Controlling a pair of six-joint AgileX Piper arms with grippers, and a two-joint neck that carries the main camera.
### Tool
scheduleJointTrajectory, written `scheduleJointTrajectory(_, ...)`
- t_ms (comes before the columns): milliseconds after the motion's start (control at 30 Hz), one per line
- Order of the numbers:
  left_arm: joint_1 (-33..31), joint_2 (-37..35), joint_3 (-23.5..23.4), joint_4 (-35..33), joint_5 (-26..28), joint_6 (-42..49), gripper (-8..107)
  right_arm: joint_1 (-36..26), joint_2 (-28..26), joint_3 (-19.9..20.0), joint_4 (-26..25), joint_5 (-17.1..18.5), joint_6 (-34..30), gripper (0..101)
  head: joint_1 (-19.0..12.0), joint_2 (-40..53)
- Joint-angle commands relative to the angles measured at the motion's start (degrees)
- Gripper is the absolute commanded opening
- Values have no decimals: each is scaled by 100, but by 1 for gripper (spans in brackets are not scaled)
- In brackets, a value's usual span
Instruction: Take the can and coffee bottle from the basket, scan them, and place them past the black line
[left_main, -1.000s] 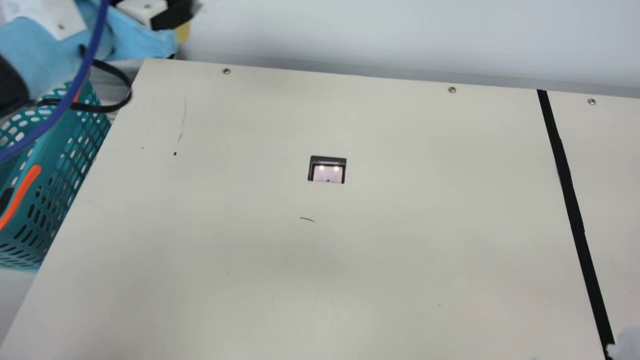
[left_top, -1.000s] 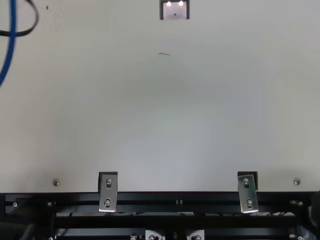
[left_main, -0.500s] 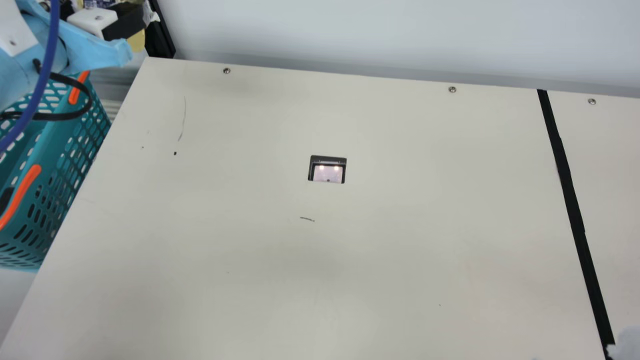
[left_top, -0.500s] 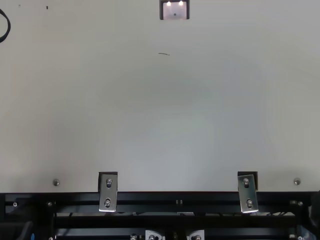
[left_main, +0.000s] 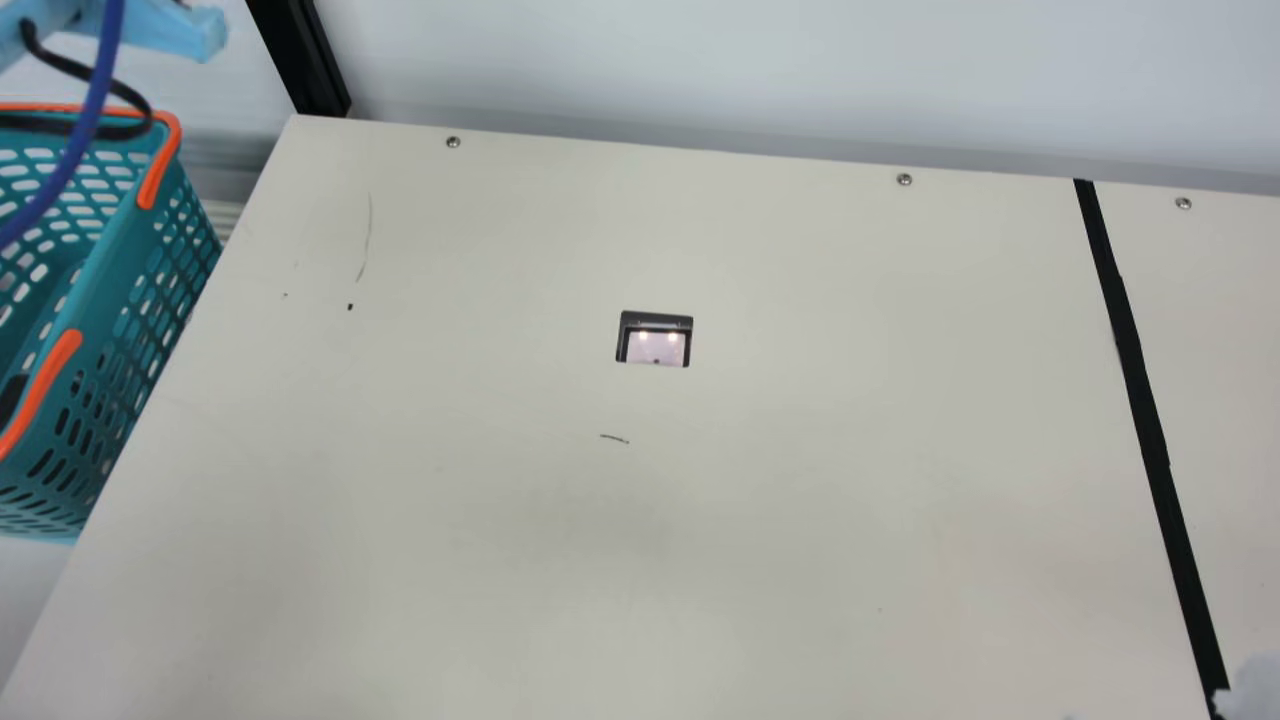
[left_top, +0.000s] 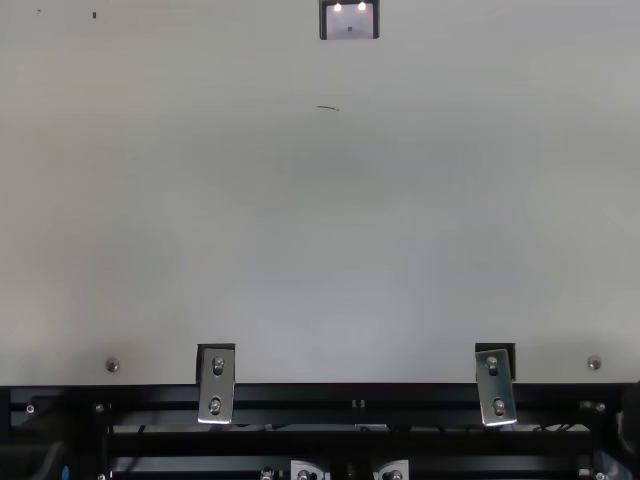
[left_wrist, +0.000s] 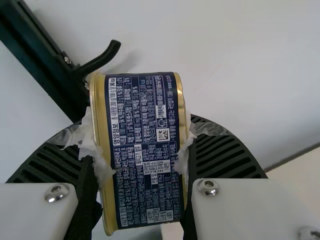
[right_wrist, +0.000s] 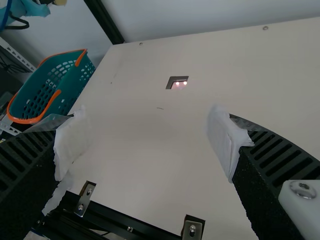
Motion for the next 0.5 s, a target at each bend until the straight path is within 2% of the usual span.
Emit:
scheduleJointTrajectory(0,0,0,0,0,0,0,10,0,0,0,0,0,0,101,-17,64)
scheduleJointTrajectory(200,-26,-15,42,-83,90,307,10,0,0,0,1,0,0,101,-17,64)
scheduleJointTrajectory(467,-342,-204,-172,52,860,-473,10,0,0,0,1,0,0,101,-17,64)
